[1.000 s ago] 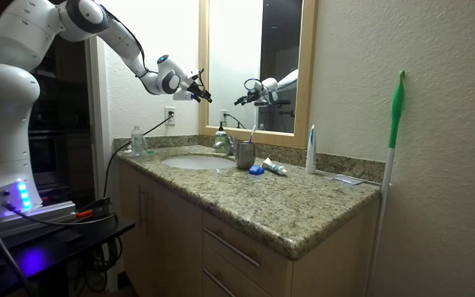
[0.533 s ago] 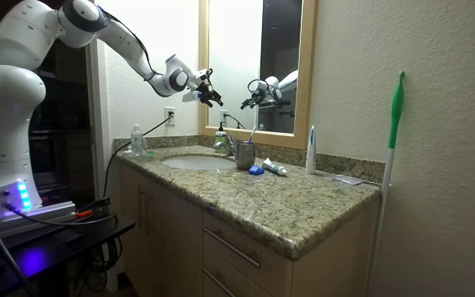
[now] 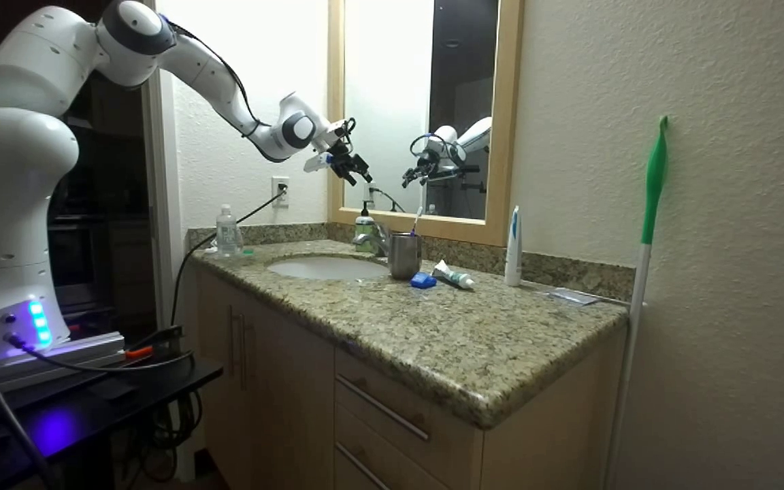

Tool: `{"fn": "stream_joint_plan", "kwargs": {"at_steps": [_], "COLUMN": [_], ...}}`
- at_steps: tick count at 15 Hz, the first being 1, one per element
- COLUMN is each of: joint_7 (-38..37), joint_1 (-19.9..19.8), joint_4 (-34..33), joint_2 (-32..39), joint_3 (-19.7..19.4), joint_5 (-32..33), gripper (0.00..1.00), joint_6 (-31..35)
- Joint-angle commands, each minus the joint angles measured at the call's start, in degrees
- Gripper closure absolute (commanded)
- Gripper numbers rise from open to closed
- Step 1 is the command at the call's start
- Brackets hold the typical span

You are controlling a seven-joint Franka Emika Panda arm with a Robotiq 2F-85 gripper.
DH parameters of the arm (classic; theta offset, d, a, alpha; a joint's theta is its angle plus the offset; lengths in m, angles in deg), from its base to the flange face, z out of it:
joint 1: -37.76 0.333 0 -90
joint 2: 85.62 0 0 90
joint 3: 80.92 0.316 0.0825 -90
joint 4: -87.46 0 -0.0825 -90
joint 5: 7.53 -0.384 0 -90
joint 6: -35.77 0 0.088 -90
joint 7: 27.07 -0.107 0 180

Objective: Move the pump bottle to the right

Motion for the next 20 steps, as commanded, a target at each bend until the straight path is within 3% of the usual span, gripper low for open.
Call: {"fn": "stream_joint_plan", "kwargs": {"at_steps": [1, 6, 11, 13, 14, 17, 20], "joint_7": [-3.09, -9.23, -20.28, -25.43, -22.9, -23.69, -28.74], "joint_1": [-3.7, -4.03, -4.71, -4.41, -3.88, -3.77, -1.82], "joint_4": [-2.48, -0.65, -4.59, -5.85, -3.01, -3.36, -4.57], "joint_2": [1.39, 1.18, 6.34, 8.75, 5.73, 6.53, 11.04], "joint_3": [5.48, 7.72, 8.36, 7.66, 7.79, 7.73, 4.36], "joint_5": [5.81, 12.58, 10.81, 10.42, 12.12, 12.1, 11.71], "gripper": [0.0, 0.0, 0.0, 0.0, 0.0, 0.0, 0.0], "joint_6": [-7.7, -6.1, -6.5, -2.71, -4.7, -4.45, 5.63]}}
